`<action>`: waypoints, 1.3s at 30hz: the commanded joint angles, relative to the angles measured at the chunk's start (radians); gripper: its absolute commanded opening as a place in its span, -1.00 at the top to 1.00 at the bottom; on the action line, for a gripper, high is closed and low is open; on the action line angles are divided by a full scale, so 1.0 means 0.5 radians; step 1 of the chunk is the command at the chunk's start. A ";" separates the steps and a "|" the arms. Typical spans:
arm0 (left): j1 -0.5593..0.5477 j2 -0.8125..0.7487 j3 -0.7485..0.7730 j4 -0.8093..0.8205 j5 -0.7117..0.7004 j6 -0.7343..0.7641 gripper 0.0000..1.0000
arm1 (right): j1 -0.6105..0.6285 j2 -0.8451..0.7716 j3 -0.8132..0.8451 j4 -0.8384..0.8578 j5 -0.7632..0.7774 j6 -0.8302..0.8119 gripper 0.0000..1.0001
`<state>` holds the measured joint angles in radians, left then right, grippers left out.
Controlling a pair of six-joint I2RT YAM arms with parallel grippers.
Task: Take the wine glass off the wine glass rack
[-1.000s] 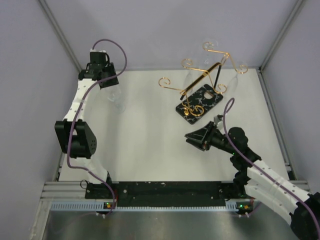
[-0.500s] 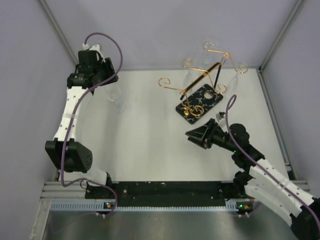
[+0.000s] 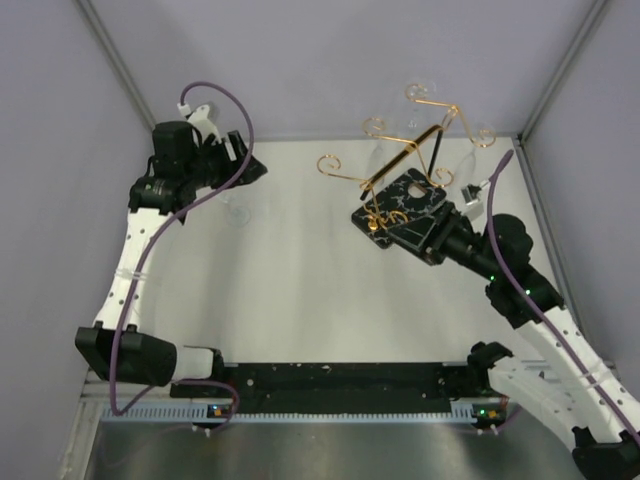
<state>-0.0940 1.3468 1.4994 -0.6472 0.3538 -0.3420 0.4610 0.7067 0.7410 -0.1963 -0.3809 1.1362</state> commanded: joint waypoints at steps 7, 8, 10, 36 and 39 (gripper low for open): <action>-0.128 -0.156 -0.044 0.211 0.354 -0.129 -0.96 | -0.231 0.347 0.837 -0.469 0.102 -0.422 -0.16; -0.143 -0.172 -0.066 0.230 0.354 -0.132 -0.96 | -0.296 0.399 0.889 -0.467 0.066 -0.419 -0.16; -0.159 -0.202 -0.121 0.260 0.372 -0.156 -0.96 | -0.391 0.491 1.012 -0.470 0.004 -0.419 -0.16; -0.180 -0.540 -0.639 0.493 0.783 -0.248 -0.93 | -1.529 1.120 1.460 -0.485 0.053 -0.456 -0.09; -0.180 -0.598 -0.716 0.582 0.829 -0.307 -0.93 | -1.582 1.246 1.555 -0.476 0.029 -0.527 -0.09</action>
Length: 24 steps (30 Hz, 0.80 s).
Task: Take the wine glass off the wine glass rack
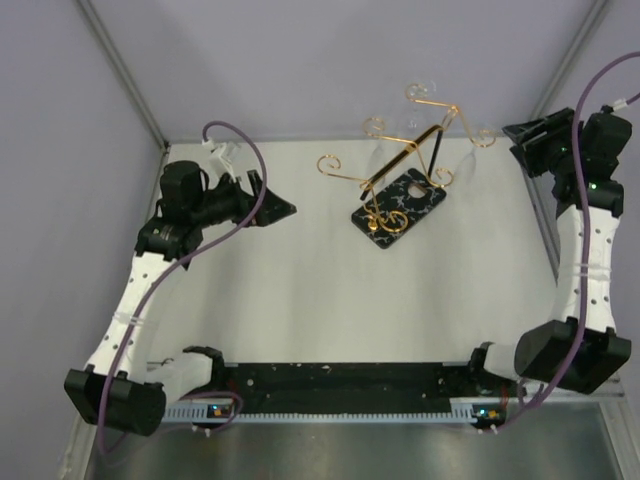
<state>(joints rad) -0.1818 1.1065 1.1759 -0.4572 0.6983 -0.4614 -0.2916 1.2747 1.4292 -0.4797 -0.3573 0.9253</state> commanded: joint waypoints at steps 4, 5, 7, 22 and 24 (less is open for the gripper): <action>-0.005 -0.151 -0.100 0.175 0.171 -0.047 -0.93 | -0.128 0.297 0.280 0.122 -0.132 -0.160 -0.09; -0.005 -0.157 -0.091 0.136 0.153 -0.022 -0.93 | -0.147 0.343 0.286 0.161 -0.190 -0.151 -0.08; -0.005 -0.173 -0.069 0.074 0.128 0.036 -0.93 | -0.177 0.426 0.289 0.256 -0.319 -0.120 -0.06; -0.005 -0.167 -0.085 0.065 0.180 0.058 -0.93 | -0.221 1.114 0.786 0.410 -0.930 -0.139 0.03; -0.005 -0.170 -0.091 0.065 0.171 0.058 -0.93 | -0.221 1.157 0.789 0.496 -1.009 -0.075 0.03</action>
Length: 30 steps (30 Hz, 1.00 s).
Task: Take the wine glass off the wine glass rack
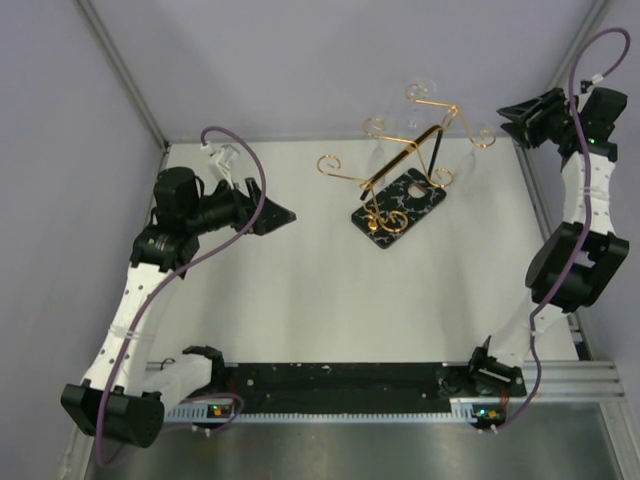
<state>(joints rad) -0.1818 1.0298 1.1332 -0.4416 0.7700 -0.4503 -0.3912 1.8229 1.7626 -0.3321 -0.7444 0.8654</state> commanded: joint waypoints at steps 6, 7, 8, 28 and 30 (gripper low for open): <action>-0.005 -0.007 -0.008 0.030 0.022 0.042 -0.93 | -0.021 0.177 0.138 0.357 -0.431 0.186 0.06; -0.005 -0.004 -0.002 0.030 0.022 0.042 -0.93 | -0.024 0.189 0.126 0.427 -0.480 0.235 0.07; -0.005 -0.004 -0.005 0.030 0.022 0.042 -0.93 | -0.021 0.201 0.101 0.513 -0.526 0.306 0.07; -0.005 -0.038 -0.027 0.006 0.000 0.057 -0.93 | 0.031 0.199 -0.117 0.735 -0.686 0.368 0.15; -0.005 -0.035 -0.024 0.006 0.000 0.057 -0.93 | 0.037 0.183 -0.126 0.735 -0.702 0.362 0.17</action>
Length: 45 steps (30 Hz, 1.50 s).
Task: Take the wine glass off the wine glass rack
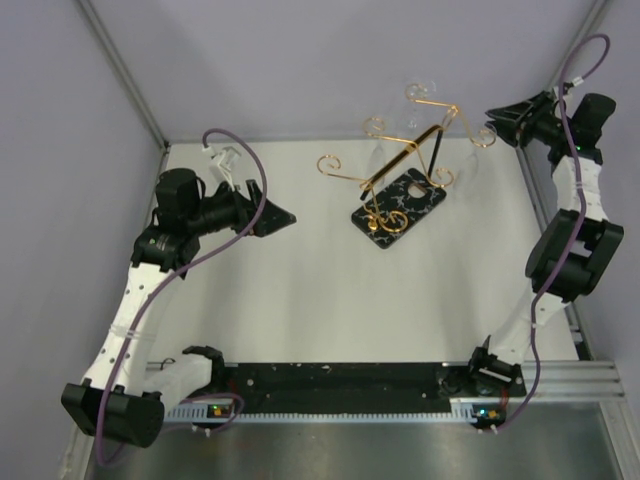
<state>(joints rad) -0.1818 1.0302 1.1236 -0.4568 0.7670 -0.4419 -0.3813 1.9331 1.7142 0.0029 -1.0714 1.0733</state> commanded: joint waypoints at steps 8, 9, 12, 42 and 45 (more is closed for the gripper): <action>-0.005 -0.039 -0.014 0.045 0.012 0.028 -0.94 | 0.045 -0.047 -0.084 0.053 -0.057 -0.063 0.33; -0.005 -0.042 -0.017 0.045 0.009 0.028 -0.93 | 0.045 -0.047 -0.087 0.050 -0.057 -0.066 0.39; -0.005 -0.048 -0.023 0.033 0.003 0.037 -0.94 | 0.051 -0.047 -0.090 0.050 -0.063 -0.066 0.69; -0.005 -0.035 -0.041 0.021 0.003 0.052 -0.93 | 0.002 -0.270 -0.189 0.019 -0.036 -0.113 1.00; -0.005 -0.035 -0.044 0.018 0.003 0.052 -0.93 | -0.007 -0.298 -0.204 0.019 -0.039 -0.109 1.00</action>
<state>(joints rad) -0.1818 1.0294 1.1027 -0.4717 0.7658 -0.4370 -0.3820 1.8645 1.6196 0.0017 -1.0657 1.0367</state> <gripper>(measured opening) 0.970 0.010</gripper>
